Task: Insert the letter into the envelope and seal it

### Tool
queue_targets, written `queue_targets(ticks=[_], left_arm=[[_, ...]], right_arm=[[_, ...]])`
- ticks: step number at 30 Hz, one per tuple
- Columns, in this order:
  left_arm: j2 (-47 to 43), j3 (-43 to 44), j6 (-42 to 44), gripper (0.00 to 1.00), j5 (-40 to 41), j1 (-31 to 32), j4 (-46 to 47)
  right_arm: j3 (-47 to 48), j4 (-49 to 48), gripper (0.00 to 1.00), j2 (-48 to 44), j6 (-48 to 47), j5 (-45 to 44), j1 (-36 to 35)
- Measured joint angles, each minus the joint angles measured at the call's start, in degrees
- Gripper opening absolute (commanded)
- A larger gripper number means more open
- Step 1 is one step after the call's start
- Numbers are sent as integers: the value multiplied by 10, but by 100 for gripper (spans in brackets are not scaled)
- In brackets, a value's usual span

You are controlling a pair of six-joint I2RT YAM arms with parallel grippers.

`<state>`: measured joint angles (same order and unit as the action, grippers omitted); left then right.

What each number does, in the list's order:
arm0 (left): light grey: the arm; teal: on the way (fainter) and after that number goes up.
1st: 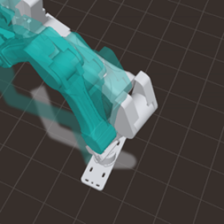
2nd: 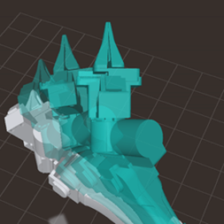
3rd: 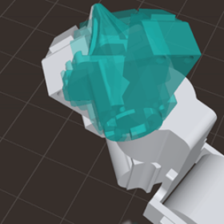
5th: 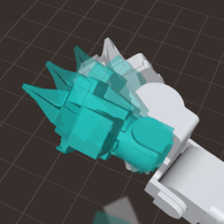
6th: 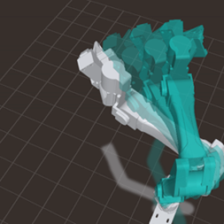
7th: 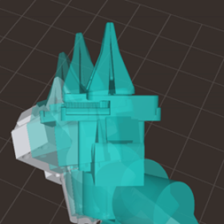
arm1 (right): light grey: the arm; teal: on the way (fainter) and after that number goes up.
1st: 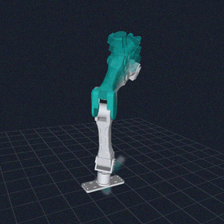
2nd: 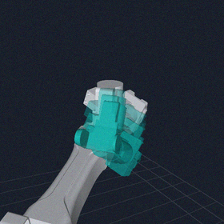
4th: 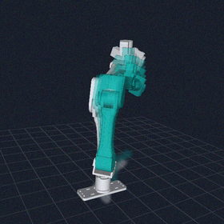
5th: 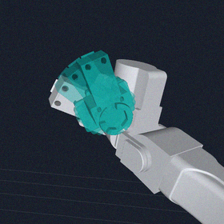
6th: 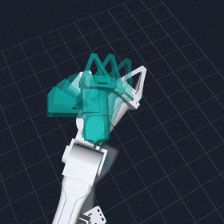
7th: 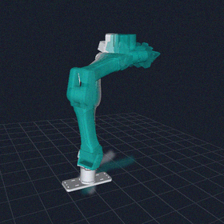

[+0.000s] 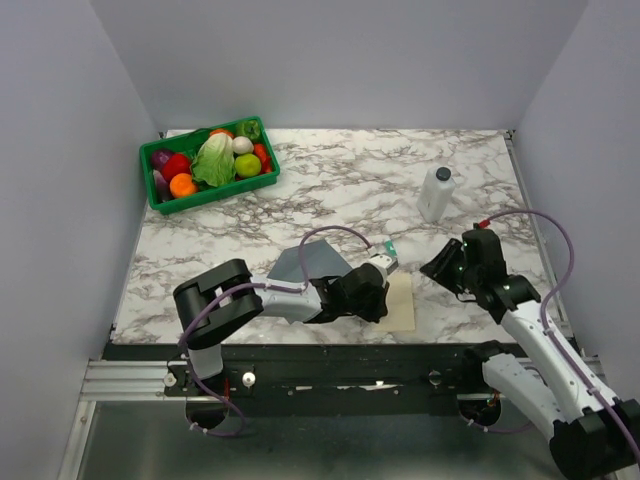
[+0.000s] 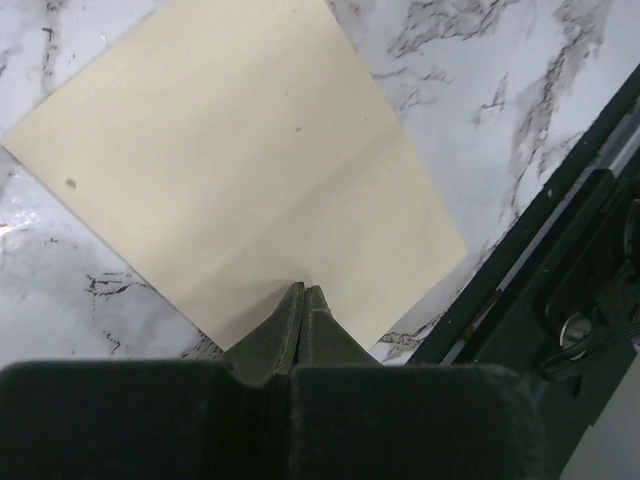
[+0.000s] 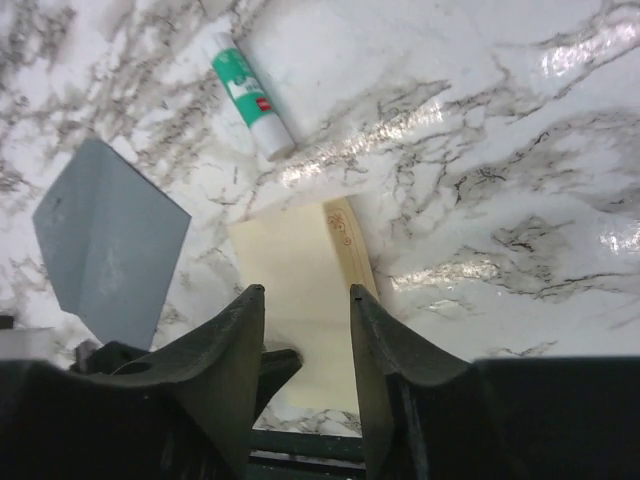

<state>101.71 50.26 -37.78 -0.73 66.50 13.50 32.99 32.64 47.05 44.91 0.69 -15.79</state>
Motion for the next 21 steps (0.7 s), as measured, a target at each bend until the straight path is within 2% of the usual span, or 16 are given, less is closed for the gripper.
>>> queue_targets(ticks=[2, 4, 7, 8, 10, 15, 21], left_arm=[[10, 0, -1, 0, 0, 0, 0], [15, 0, -2, 0, 0, 0, -1], [15, 1, -3, 0, 0, 0, -2], [15, 2, -3, 0, 0, 0, -4], [15, 3, -3, 0, 0, 0, -6], [5, 4, -3, 0, 3, 0, -20], [-49, 2, -2, 4, 13, 0, -30]], right_arm=[[5, 2, 47, -26, -10, -2, 0], [6, 0, 39, -35, -24, 7, 0], [6, -13, 18, -16, -48, 44, 0], [5, -24, 8, 2, -57, 64, 0], [2, -45, 1, 42, -73, 96, 0], [-9, -66, 1, 135, -99, 134, 0], [-15, -73, 1, 161, -114, 134, 0]])
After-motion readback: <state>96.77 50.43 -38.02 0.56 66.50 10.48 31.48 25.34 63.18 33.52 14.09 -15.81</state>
